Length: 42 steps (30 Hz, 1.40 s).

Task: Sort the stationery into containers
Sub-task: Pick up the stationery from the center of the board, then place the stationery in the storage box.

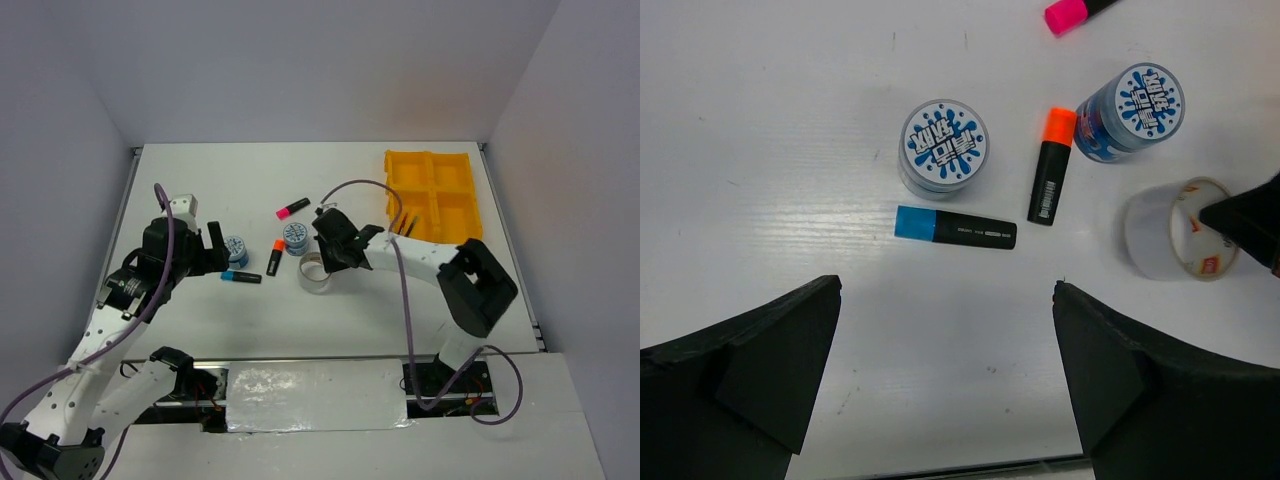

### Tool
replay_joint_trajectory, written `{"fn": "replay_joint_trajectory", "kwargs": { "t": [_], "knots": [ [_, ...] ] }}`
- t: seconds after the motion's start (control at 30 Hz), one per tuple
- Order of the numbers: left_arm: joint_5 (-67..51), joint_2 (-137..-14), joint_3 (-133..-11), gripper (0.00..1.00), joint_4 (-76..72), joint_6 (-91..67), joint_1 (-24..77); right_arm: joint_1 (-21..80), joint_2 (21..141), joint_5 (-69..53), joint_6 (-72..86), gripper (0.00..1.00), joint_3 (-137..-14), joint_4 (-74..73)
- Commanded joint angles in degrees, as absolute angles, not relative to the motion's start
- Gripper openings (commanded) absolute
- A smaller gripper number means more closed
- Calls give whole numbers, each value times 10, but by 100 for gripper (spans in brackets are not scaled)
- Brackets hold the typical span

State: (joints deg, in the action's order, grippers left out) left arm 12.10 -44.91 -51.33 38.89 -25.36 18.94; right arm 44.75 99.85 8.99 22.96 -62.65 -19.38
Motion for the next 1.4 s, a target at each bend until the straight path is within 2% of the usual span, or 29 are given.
{"fn": "replay_joint_trajectory", "kwargs": {
  "t": [0.0,0.2,0.27,0.4,0.6,0.7,0.97,1.0,1.13,1.23,1.37],
  "knots": [
    [126,-441,-516,99,370,-244,194,440,883,115,239,0,-613,-209],
    [131,-439,-516,99,372,-247,201,328,837,122,228,0,-666,-257],
    [134,-436,-516,99,372,-247,207,255,847,138,245,0,-700,-253],
    [142,-433,-517,99,376,-250,222,148,881,206,311,0,-751,-187],
    [160,-425,-517,99,381,-256,244,98,1046,288,348,0,-928,-250],
    [169,-420,-518,99,383,-259,250,63,1101,238,342,0,-975,-250],
    [163,-429,-520,99,383,-255,250,33,1214,228,309,1,-1116,-311],
    [163,-430,-520,99,383,-253,250,33,1218,229,305,4,-1114,-309],
    [158,-426,-519,99,381,-251,250,33,1203,207,284,50,-1081,-276],
    [156,-422,-519,99,381,-250,250,33,1178,190,279,60,-1045,-249],
    [156,-419,-520,99,381,-250,250,33,1165,179,275,65,-1063,-271]
  ]
}}
